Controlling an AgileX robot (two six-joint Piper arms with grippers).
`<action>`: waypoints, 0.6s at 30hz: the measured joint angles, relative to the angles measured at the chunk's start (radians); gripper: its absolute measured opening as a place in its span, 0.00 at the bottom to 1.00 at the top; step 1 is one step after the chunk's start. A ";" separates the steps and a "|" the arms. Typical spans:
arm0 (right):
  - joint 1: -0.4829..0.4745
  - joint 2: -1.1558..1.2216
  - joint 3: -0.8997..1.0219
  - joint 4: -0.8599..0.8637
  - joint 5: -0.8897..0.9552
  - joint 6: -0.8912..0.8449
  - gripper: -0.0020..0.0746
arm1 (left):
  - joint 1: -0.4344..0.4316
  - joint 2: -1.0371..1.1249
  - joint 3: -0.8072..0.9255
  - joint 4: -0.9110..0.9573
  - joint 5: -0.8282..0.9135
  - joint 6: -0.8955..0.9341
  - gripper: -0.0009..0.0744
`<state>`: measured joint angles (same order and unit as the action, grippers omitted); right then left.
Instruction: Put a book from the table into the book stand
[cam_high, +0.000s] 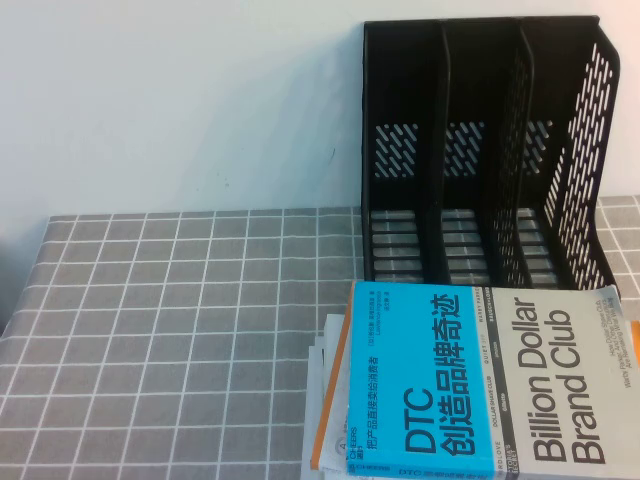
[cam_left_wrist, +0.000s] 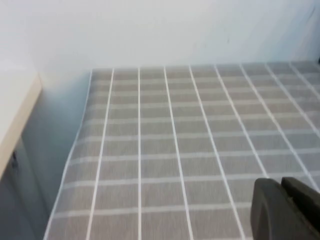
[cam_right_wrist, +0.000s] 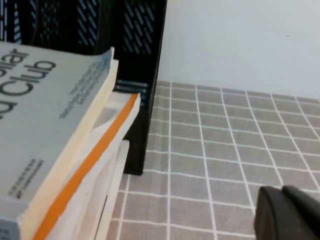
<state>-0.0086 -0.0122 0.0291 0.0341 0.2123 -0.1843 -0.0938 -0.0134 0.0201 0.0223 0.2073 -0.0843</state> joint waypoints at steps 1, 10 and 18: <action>0.000 0.000 0.000 0.000 0.000 0.000 0.02 | 0.000 0.000 0.000 0.000 0.000 0.000 0.01; 0.000 0.000 0.000 0.026 -0.243 0.040 0.02 | 0.000 0.000 0.002 0.008 -0.295 -0.018 0.01; 0.000 0.000 0.000 0.111 -0.348 0.097 0.02 | 0.000 0.000 0.002 -0.002 -0.460 -0.043 0.01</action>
<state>-0.0086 -0.0122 0.0291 0.1455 -0.1352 -0.0877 -0.0938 -0.0134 0.0218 0.0200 -0.2525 -0.1275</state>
